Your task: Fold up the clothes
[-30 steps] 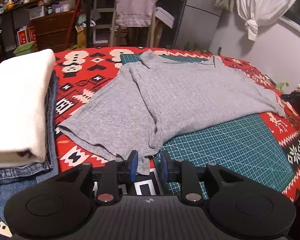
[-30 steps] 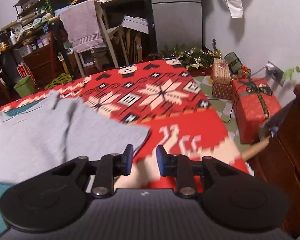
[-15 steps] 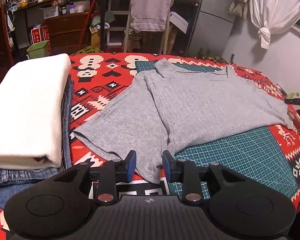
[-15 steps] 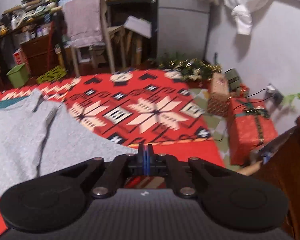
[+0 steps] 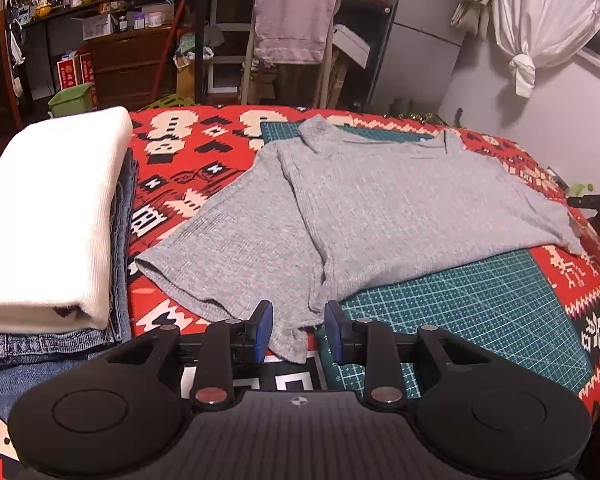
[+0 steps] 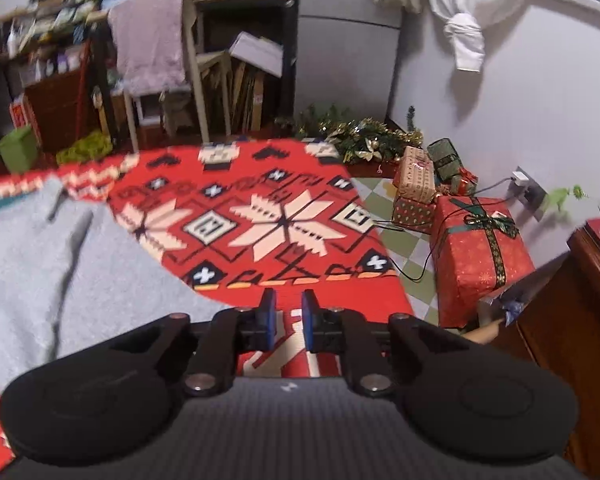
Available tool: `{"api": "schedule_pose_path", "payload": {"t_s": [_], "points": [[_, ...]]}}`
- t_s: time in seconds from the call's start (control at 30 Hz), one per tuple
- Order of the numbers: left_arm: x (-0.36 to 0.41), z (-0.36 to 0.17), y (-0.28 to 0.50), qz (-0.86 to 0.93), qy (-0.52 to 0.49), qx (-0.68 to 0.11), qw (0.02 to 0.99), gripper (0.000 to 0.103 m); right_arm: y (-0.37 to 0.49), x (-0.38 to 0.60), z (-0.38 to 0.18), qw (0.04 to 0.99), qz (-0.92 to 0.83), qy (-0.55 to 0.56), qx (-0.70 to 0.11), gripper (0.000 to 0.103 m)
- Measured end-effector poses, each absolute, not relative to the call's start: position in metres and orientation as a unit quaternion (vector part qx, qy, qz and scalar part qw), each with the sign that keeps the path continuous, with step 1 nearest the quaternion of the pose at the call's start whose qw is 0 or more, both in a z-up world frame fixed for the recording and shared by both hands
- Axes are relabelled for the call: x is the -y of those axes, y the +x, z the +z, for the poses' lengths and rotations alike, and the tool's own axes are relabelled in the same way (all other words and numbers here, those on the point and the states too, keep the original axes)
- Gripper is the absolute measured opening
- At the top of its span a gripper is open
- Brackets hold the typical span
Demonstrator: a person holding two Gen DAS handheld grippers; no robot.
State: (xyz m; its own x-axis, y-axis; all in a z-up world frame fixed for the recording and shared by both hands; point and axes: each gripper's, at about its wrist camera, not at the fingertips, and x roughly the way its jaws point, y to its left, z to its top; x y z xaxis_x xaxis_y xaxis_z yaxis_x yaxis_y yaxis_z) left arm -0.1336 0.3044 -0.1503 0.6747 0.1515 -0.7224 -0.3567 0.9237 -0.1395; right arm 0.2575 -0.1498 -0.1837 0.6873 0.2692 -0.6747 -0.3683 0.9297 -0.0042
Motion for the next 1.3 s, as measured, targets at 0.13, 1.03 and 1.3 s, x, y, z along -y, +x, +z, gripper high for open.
{"api": "schedule_pose_path", "payload": {"t_s": [0.13,1.03,1.3], "points": [[-0.306,-0.151,-0.136,0.143,-0.154,-0.366,0.907,0.028,0.218,0.157,-0.17,0.908,0.198,-0.026,-0.369,0.015],[-0.301,-0.157,-0.166,0.154,-0.165,-0.36,0.905,0.028,0.133,0.142,-0.194,0.889,0.189,0.021,-0.417,0.003],[-0.314,-0.162,-0.178,0.188,-0.211,-0.355,0.891,0.029,0.12,0.137,-0.183,0.895,0.202,0.012,-0.397,0.013]]}}
